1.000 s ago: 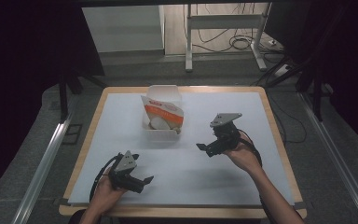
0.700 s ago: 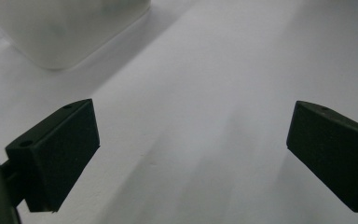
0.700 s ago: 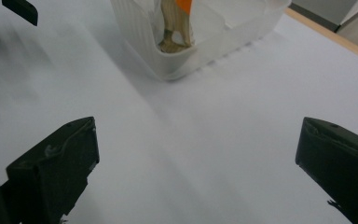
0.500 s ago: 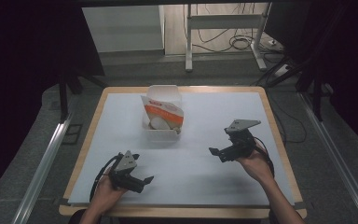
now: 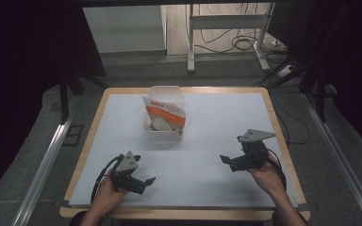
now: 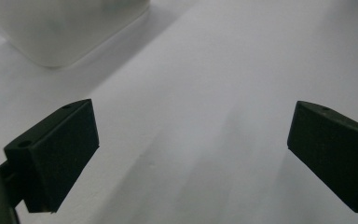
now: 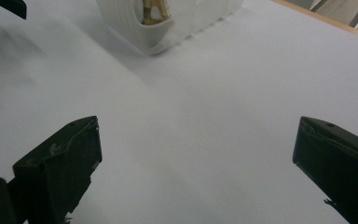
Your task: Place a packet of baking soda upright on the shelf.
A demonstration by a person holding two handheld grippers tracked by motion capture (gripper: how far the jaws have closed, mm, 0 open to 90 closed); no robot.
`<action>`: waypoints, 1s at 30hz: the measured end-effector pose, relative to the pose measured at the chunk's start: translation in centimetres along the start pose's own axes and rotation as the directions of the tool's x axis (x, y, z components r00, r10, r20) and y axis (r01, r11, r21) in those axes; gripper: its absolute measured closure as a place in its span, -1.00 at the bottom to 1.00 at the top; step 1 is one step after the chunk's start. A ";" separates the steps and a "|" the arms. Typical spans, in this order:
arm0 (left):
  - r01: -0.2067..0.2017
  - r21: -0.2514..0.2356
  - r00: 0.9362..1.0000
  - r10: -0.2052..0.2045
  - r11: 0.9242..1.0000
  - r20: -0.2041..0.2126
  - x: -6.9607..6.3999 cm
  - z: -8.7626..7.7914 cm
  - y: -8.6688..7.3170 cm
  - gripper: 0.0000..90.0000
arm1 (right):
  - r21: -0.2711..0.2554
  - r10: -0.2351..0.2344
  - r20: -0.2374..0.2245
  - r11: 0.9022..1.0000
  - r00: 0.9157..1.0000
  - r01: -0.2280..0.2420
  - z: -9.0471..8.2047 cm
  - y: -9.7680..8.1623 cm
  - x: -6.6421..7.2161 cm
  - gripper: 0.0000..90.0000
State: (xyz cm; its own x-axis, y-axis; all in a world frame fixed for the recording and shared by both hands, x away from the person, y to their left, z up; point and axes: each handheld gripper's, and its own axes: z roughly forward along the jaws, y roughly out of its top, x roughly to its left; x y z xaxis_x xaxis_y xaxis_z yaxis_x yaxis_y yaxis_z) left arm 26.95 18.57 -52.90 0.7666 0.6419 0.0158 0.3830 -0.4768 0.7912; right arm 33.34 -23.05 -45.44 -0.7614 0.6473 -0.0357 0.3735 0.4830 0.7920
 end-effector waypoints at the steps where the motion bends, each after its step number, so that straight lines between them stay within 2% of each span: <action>1: 0.001 -0.001 1.000 -0.001 1.000 0.000 0.0 0.0 0.0 -0.95 | 0.003 -0.001 0.005 1.000 1.000 0.001 -0.1 -0.2 0.0 -0.97; 16: 0.004 0.003 1.000 -0.004 1.000 0.003 0.1 0.1 0.0 -0.95 | 0.035 -0.014 0.090 0.999 0.996 0.011 -1.8 -3.3 0.0 -0.97; 20: 0.003 0.007 1.000 -0.003 1.000 0.000 0.1 0.2 0.0 -0.96 | 0.054 -0.002 0.102 0.999 0.995 -0.003 -2.0 -4.5 -0.2 -0.98; 24: 0.002 0.014 1.000 -0.002 1.000 -0.002 0.0 0.3 0.0 -0.96 | 0.096 -0.002 0.121 0.995 0.993 -0.009 -1.7 -5.7 -0.6 -0.98; 26: 0.001 0.015 1.000 -0.001 1.000 -0.002 0.0 0.3 0.0 -0.96 | 0.121 0.001 0.130 0.992 0.991 -0.016 -1.4 -6.1 -1.1 -0.97; 30: 0.000 0.016 1.000 0.001 1.000 -0.002 0.0 0.4 0.1 -0.96 | 0.137 0.016 0.132 0.990 0.991 -0.034 -1.2 -6.6 -1.7 -0.98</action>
State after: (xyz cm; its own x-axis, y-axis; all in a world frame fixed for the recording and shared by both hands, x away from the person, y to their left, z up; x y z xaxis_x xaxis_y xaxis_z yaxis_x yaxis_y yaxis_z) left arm 27.16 18.33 -53.06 0.7659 0.6427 0.0173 0.3909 -0.4868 0.7811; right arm 31.51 -28.01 -49.89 -0.6786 0.7272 -0.1037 0.4682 0.5370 0.7017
